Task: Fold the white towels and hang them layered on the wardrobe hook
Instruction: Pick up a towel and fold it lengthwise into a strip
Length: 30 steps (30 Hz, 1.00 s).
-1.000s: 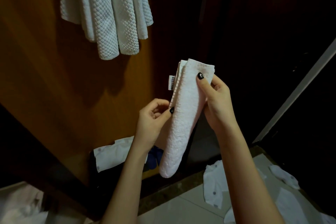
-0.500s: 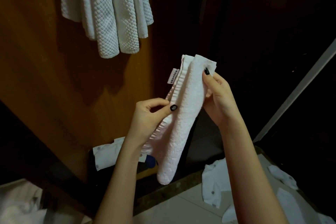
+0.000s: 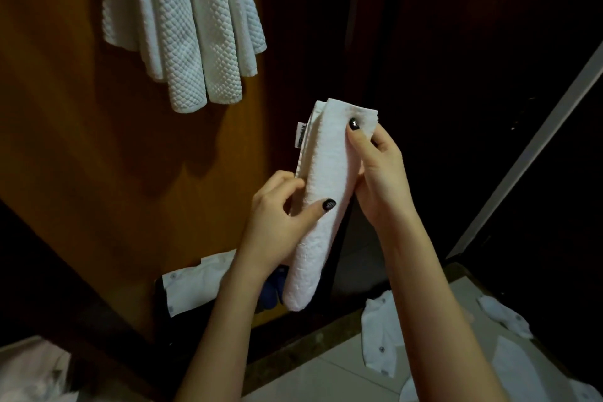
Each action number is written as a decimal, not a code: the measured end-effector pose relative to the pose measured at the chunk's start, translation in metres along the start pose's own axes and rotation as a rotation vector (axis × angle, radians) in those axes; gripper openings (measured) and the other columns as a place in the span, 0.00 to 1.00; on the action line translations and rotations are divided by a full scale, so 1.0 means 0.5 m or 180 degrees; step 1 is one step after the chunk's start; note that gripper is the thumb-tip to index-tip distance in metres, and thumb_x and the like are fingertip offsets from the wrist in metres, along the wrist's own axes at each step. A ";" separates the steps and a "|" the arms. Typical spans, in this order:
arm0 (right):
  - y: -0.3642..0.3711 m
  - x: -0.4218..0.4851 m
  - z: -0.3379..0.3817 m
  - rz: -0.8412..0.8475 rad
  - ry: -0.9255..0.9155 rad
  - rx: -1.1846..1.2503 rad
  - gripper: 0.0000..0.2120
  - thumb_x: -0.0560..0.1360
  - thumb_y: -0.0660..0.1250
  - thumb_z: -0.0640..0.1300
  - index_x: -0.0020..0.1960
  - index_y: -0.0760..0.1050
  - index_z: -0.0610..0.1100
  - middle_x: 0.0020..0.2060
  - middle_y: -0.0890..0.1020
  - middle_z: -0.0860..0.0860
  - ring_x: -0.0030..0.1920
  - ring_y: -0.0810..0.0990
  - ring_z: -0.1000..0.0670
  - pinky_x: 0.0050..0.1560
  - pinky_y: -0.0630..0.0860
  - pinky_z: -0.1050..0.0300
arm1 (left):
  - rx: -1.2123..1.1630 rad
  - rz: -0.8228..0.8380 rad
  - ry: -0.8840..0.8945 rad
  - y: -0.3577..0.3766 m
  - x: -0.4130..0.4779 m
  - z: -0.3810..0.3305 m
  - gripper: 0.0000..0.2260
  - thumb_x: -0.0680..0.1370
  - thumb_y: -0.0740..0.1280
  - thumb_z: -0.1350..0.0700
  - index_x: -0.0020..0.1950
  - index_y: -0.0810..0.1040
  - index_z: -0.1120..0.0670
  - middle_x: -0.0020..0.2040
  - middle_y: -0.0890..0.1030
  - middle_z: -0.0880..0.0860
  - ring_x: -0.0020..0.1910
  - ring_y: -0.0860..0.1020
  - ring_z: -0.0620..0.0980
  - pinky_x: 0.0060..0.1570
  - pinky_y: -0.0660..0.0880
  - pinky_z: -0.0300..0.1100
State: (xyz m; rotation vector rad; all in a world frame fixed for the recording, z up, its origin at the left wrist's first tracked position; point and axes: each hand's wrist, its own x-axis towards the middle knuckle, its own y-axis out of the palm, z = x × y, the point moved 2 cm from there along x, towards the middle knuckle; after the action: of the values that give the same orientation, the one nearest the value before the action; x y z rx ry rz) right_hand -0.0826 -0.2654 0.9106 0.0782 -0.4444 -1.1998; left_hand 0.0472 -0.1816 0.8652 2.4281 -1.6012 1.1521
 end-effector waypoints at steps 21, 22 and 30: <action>-0.030 0.006 -0.034 -0.0233 0.0026 -0.0321 0.06 0.77 0.70 0.38 0.53 0.78 0.42 0.46 0.85 0.48 0.46 0.85 0.49 0.43 0.81 0.56 | -0.1839 0.0810 -0.1447 0.031 -0.012 0.056 0.13 0.70 0.77 0.54 0.53 0.82 0.49 0.52 0.85 0.49 0.53 0.83 0.48 0.46 0.79 0.37; -0.037 0.009 -0.034 -0.0233 0.0041 -0.0266 0.07 0.77 0.69 0.39 0.55 0.78 0.41 0.47 0.85 0.48 0.47 0.85 0.49 0.44 0.80 0.57 | -0.1715 0.0575 -0.1367 0.035 -0.016 0.059 0.12 0.71 0.76 0.56 0.53 0.81 0.47 0.52 0.85 0.49 0.53 0.83 0.47 0.47 0.79 0.38; -0.090 0.028 -0.031 -0.0164 0.0213 0.0046 0.13 0.79 0.65 0.42 0.62 0.75 0.39 0.49 0.84 0.49 0.49 0.84 0.50 0.47 0.80 0.57 | -0.1410 0.0108 -0.0836 0.047 -0.028 0.062 0.07 0.78 0.67 0.60 0.46 0.82 0.49 0.41 0.84 0.41 0.42 0.80 0.36 0.43 0.73 0.29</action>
State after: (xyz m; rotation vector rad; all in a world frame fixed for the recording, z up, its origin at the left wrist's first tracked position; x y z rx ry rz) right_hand -0.1124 -0.2975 0.8874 0.1425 -0.3944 -1.2411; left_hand 0.0431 -0.1936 0.8259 2.3249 -1.7386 0.4226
